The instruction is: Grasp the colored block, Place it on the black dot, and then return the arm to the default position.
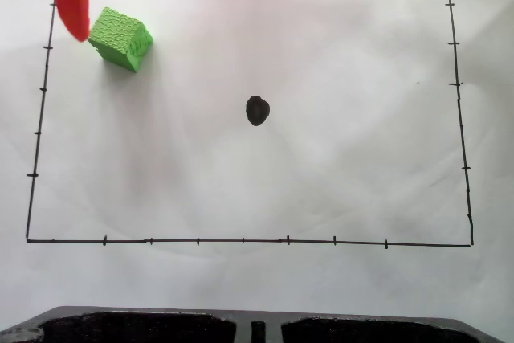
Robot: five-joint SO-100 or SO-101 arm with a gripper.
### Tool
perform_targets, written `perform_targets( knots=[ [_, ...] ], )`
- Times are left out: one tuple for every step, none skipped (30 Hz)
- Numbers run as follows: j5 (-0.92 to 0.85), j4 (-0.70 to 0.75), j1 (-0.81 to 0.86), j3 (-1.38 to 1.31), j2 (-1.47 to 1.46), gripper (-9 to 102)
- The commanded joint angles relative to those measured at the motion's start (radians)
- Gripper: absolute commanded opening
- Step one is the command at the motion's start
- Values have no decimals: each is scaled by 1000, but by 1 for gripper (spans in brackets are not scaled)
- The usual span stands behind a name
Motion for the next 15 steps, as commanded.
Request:
perform_targets(
  knots=[
    [15,-32,2,-43,-51,36],
    [20,-44,0,-44,-71,36],
    [23,-57,-3,-44,-89,36],
    [25,-67,-8,-44,-104,36],
    [29,-78,-12,-44,-121,36],
    [34,-87,-15,-44,-135,36],
    [38,-100,-18,-44,-147,36],
    [38,-110,-21,-44,-161,36],
    [41,-118,-26,-44,-173,36],
    [43,-129,-28,-44,-186,36],
    [44,-137,-31,-44,-201,36],
    [44,-146,-35,-44,-215,36],
    [44,-155,-37,-44,-230,36],
    [43,-163,-41,-44,-241,36],
    [43,-169,-44,-44,-250,36]
  ],
)
